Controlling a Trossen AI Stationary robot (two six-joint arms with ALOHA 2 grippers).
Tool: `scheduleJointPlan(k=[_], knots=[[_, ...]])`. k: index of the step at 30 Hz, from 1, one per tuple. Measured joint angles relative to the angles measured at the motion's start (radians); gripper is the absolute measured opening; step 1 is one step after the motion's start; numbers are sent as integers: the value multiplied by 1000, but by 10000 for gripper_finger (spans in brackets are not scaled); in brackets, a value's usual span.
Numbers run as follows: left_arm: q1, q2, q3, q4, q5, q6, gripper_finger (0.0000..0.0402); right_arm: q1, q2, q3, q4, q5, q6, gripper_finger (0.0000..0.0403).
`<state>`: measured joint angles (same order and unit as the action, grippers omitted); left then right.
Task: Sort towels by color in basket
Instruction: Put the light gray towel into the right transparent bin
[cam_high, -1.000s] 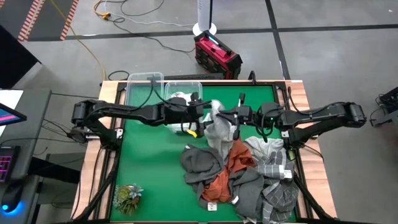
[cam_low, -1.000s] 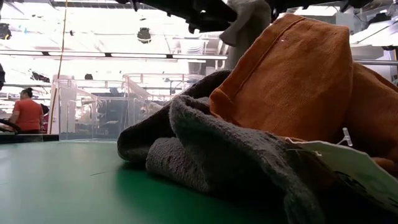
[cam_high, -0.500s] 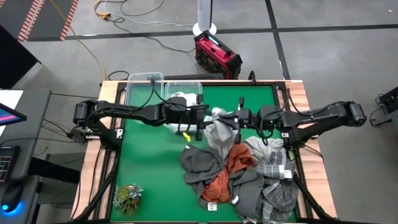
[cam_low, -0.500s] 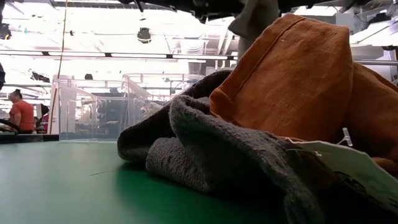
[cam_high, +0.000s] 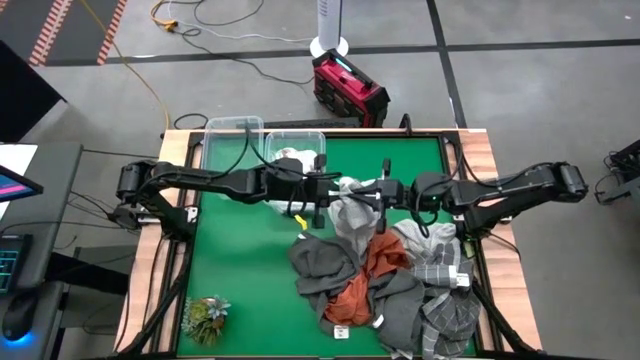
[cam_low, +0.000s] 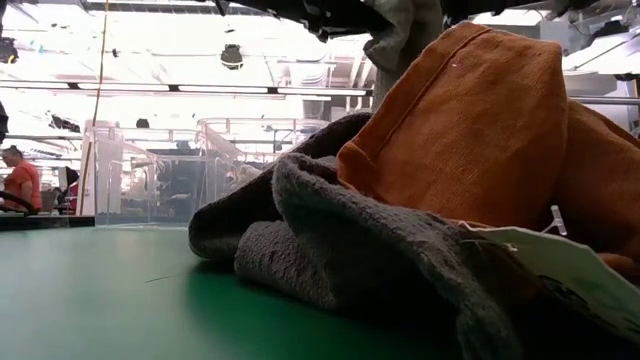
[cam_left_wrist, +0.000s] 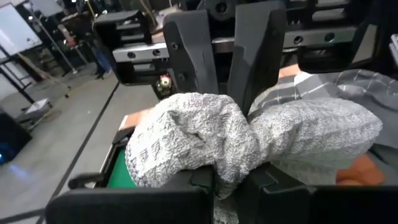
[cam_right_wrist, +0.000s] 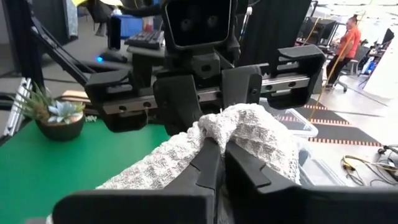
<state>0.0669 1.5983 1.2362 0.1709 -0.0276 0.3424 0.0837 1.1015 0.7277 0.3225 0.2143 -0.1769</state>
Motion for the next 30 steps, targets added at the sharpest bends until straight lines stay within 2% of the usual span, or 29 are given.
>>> scheduleJointPlan(k=[7, 11, 19, 22, 27, 30], knots=[[5, -46, -5, -72, -27, -7, 20, 4, -21, 3, -23, 9, -33, 84], [5, -77, -4, -120, -28, -2, 20, 6, -22, 2, -58, 17, -29, 136], [10, -231, -4, -241, -163, 51, 20, 5, -73, 2, -138, 113, 5, 237], [10, -306, -5, -265, -255, 87, 20, 4, -98, 2, -175, 155, 34, 248], [13, -434, -3, -261, -415, 151, 20, -6, -116, 2, -189, 159, 71, 247], [29, -481, -3, -313, -467, 135, 20, -8, -114, 2, -190, 159, 72, 245]])
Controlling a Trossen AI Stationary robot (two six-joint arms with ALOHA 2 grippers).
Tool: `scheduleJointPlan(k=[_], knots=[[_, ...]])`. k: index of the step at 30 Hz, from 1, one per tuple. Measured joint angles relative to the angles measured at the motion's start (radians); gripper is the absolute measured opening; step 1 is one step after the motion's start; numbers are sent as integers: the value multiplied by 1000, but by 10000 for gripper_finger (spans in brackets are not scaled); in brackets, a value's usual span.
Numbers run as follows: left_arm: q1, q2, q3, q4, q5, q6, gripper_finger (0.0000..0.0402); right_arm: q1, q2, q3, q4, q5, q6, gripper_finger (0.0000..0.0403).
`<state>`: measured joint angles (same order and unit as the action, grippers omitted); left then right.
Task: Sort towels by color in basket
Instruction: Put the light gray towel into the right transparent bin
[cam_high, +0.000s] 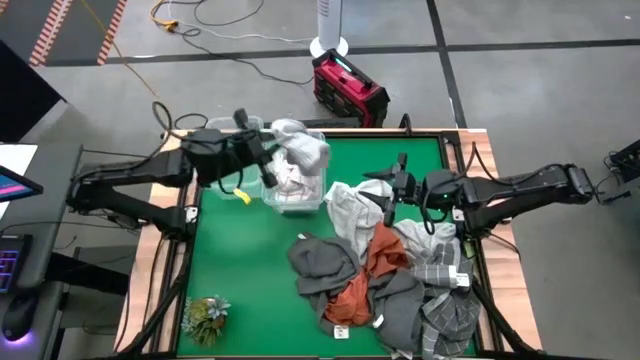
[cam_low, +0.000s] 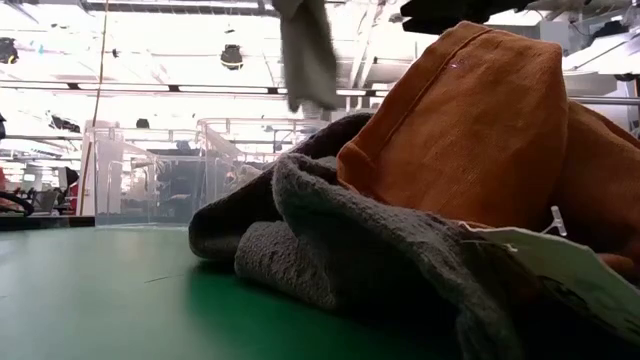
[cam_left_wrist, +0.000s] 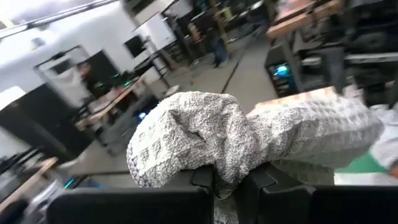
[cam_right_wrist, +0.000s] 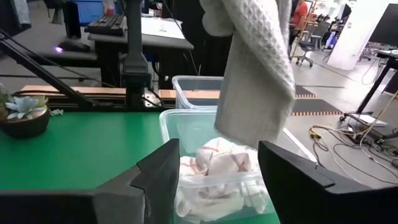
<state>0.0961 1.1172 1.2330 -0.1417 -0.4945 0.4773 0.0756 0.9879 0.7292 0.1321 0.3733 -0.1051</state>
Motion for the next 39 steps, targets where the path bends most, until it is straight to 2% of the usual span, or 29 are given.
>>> scheduleJointPlan(k=[4, 8, 17, 22, 31, 39], knots=[[45, -12, 0, -100, -2, -93, 23, -9, 8, 0, 11, 0, 0, 245], [97, 48, -16, -146, 13, -137, 22, -20, 16, 0, 35, 0, 0, 244], [262, 292, -40, -194, 216, -164, 21, -20, 19, 0, 50, -2, -9, 244], [343, 405, -40, -234, 375, -221, 21, -20, 19, 0, 47, -2, -34, 244], [352, 570, -39, -313, 493, -238, 26, -20, 19, 0, 31, -3, -23, 244], [307, 657, -35, -328, 500, -200, 30, -19, 20, 0, 25, -4, -8, 244]])
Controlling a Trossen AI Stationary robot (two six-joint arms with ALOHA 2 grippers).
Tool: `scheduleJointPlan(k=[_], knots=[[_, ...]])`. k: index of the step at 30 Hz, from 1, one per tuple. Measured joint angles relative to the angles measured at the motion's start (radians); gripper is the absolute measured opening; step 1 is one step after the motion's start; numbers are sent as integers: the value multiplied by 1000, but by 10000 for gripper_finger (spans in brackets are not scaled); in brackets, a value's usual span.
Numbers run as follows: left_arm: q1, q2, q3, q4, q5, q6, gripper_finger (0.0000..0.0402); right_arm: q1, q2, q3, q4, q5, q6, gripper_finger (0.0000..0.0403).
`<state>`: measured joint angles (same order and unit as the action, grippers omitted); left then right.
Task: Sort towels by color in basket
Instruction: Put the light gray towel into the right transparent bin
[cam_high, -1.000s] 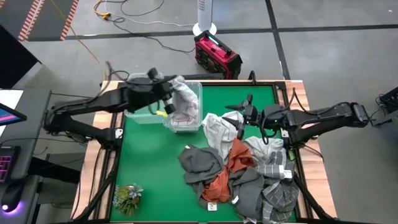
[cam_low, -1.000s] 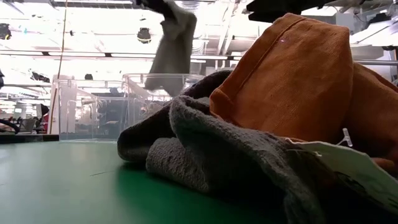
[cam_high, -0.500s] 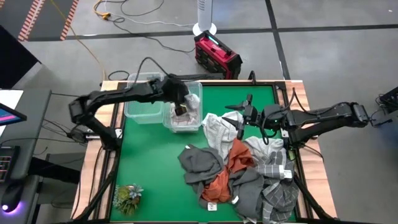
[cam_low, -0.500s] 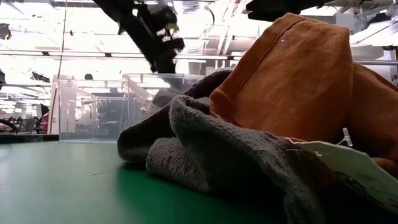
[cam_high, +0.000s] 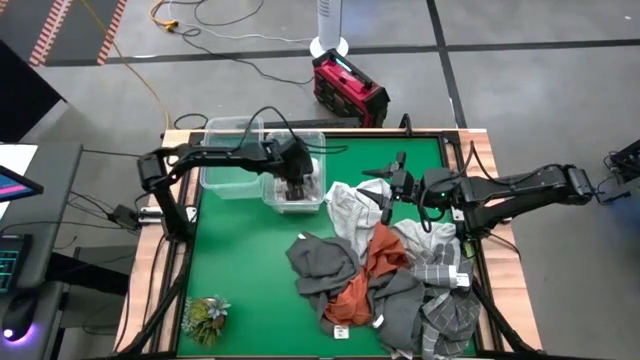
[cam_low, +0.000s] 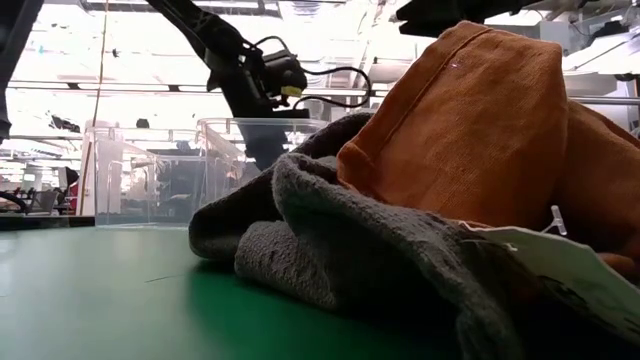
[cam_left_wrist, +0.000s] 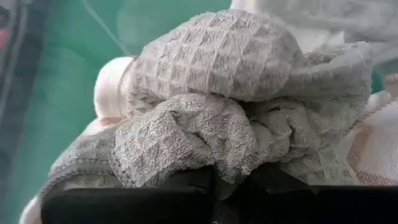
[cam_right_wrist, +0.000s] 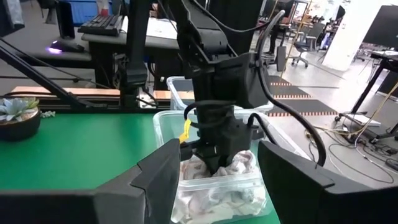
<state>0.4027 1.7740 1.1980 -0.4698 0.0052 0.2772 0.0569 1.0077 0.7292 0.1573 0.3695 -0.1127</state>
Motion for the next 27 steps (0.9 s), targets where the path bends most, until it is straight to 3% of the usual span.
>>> scheduleJointPlan(k=[7, 17, 23, 27], knots=[[-9, -8, -3, 21, 5, -12, 62, -3, 0, 0, -41, 0, 66, 244], [-10, -100, -6, -2, -11, -13, 208, -42, 16, 0, -169, -3, 151, 244], [-12, -197, -6, 1, -17, -13, 261, -132, 150, 0, -194, -8, 174, 244], [-22, -262, -6, -35, -19, -5, 269, -203, 255, 0, -188, -113, 176, 244]])
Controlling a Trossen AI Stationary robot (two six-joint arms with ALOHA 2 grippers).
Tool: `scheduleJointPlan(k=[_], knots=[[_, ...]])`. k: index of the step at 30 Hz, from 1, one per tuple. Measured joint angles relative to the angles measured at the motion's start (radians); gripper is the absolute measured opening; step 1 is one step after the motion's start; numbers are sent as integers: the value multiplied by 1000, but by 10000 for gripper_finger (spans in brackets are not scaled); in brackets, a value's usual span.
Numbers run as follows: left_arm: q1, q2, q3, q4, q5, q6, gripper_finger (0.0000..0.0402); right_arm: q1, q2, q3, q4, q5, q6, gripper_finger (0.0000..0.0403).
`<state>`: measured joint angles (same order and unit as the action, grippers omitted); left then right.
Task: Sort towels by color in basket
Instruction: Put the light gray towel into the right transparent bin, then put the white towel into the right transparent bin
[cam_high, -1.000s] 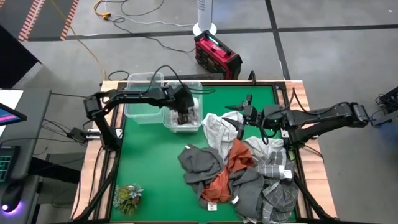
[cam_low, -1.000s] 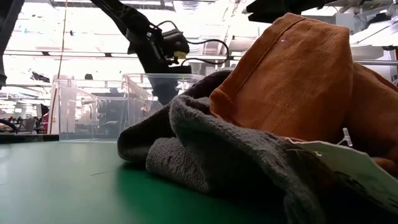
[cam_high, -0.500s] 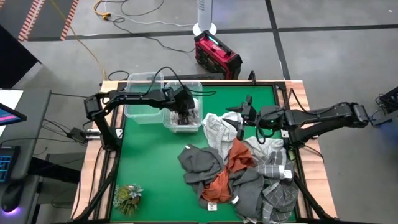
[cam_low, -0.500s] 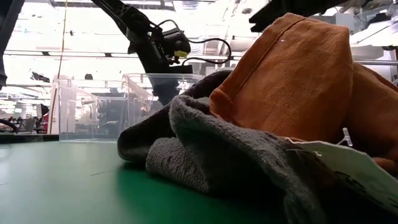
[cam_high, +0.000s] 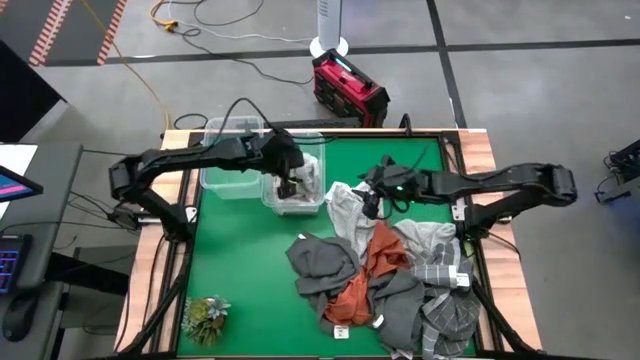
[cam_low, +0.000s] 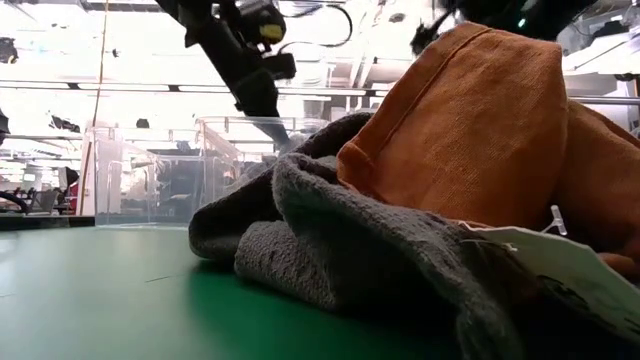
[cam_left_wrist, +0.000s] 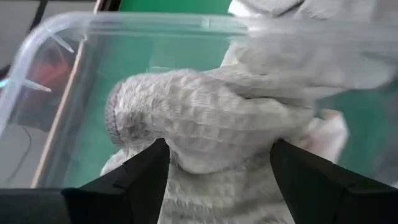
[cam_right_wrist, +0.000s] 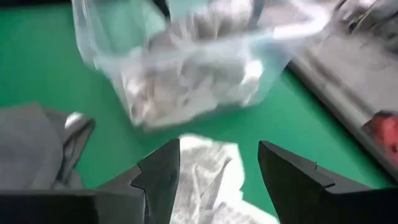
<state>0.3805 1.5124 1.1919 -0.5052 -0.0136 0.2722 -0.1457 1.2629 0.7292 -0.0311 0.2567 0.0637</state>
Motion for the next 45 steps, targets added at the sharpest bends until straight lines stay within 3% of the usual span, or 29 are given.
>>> scheduleJointPlan(k=[3, 7, 13, 17, 21, 27, 39, 45], knots=[[-7, -48, 0, -42, 0, 3, 269, -46, 77, 0, 9, -81, 16, 244], [-21, -112, 0, -52, 0, -23, 270, -84, 179, 0, 45, -97, 12, 244], [-69, -181, 0, 17, 0, -64, 270, -121, 317, 0, 101, -106, -37, 244], [-106, -200, 2, 85, 0, -88, 270, -121, 372, 7, 129, -181, -79, 234], [-136, -200, 2, 130, 1, -83, 270, -116, 392, 44, 103, -191, -100, 177], [-144, -200, 2, 138, -1, -84, 270, -116, 382, 87, 37, -191, -134, 21], [-148, -200, -1, 156, 0, -109, 270, -33, 98, 93, 4, -117, -147, 16], [-148, -200, -2, 157, 0, -134, 270, 18, 70, 79, -37, -119, -123, 83]])
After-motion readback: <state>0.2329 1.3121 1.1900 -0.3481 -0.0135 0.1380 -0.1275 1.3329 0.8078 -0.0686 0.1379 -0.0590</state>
